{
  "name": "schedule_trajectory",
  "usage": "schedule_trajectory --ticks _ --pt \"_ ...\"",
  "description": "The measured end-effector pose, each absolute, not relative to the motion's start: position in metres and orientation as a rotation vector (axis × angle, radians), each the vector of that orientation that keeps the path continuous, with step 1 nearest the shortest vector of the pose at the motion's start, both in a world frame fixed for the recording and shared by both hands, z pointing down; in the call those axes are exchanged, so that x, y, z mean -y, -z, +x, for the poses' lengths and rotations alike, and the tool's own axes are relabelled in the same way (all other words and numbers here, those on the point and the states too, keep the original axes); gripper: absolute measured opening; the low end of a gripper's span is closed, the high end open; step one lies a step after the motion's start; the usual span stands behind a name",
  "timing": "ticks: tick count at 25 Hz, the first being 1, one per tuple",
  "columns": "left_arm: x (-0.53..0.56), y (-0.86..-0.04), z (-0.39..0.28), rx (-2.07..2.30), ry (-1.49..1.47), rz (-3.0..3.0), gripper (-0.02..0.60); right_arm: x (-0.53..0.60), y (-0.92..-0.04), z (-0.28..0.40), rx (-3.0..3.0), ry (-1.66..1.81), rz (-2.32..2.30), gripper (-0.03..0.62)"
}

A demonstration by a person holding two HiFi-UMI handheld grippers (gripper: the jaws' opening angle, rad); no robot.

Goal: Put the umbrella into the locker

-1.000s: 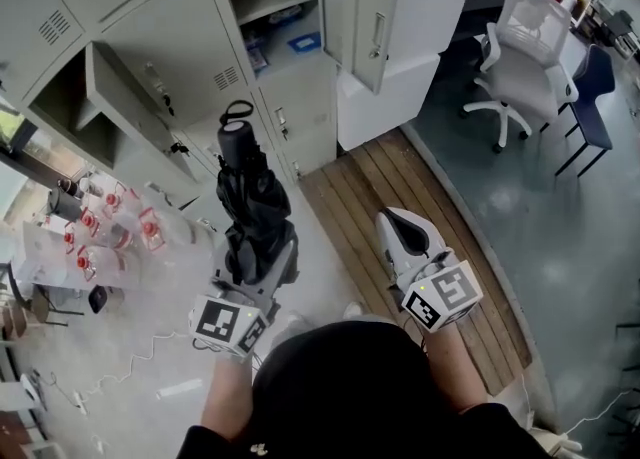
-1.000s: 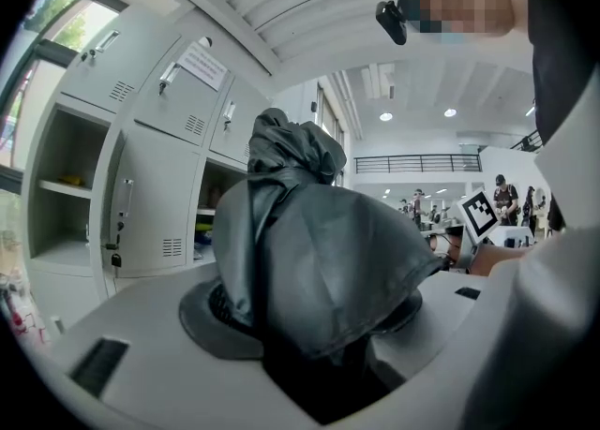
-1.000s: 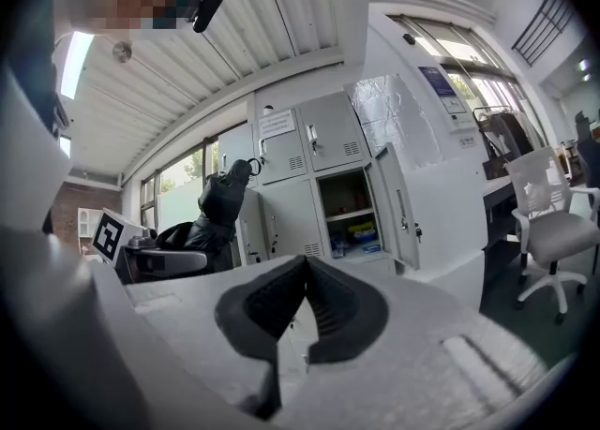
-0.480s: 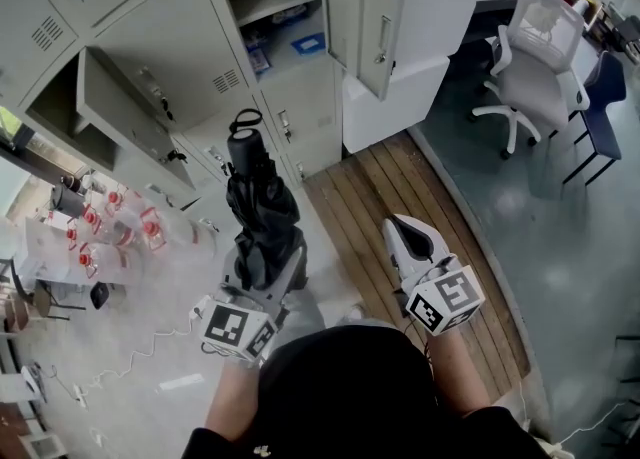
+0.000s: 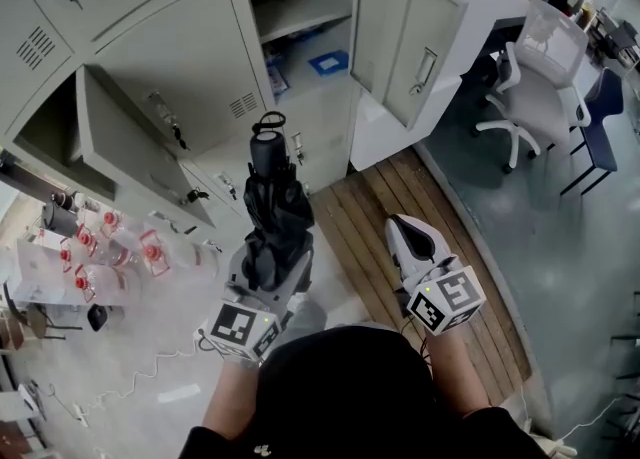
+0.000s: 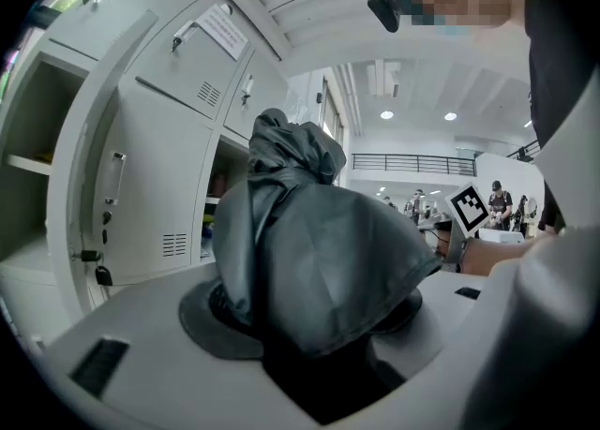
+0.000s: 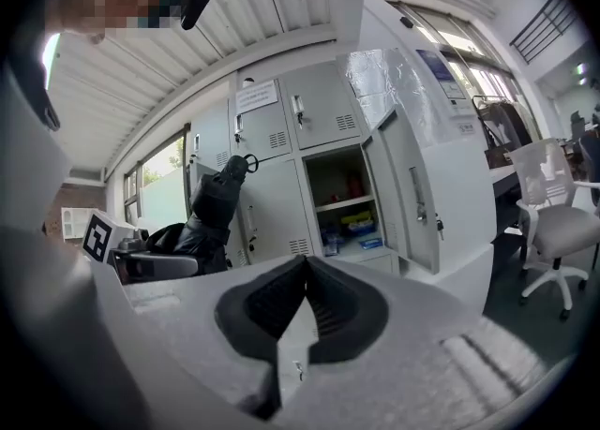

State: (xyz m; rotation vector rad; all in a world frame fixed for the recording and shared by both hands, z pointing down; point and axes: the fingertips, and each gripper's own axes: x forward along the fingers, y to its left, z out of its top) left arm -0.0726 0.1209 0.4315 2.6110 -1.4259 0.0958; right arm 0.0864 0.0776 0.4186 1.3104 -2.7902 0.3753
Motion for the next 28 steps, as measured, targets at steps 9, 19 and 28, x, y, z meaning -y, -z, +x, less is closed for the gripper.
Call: schedule_trajectory --ticks 9,19,28 --pt "-0.073 -0.44 -0.117 1.288 -0.185 2.645 0.267 -0.028 -0.426 0.004 2.74 -0.395 1.384 -0.003" --pt "-0.046 -0.445 -0.109 1.155 -0.165 2.661 0.268 -0.006 -0.442 -0.001 2.666 -0.444 1.467 -0.003" --pt "-0.012 -0.447 -0.07 1.156 -0.175 2.657 0.268 0.016 -0.444 0.046 2.649 -0.477 1.488 -0.003"
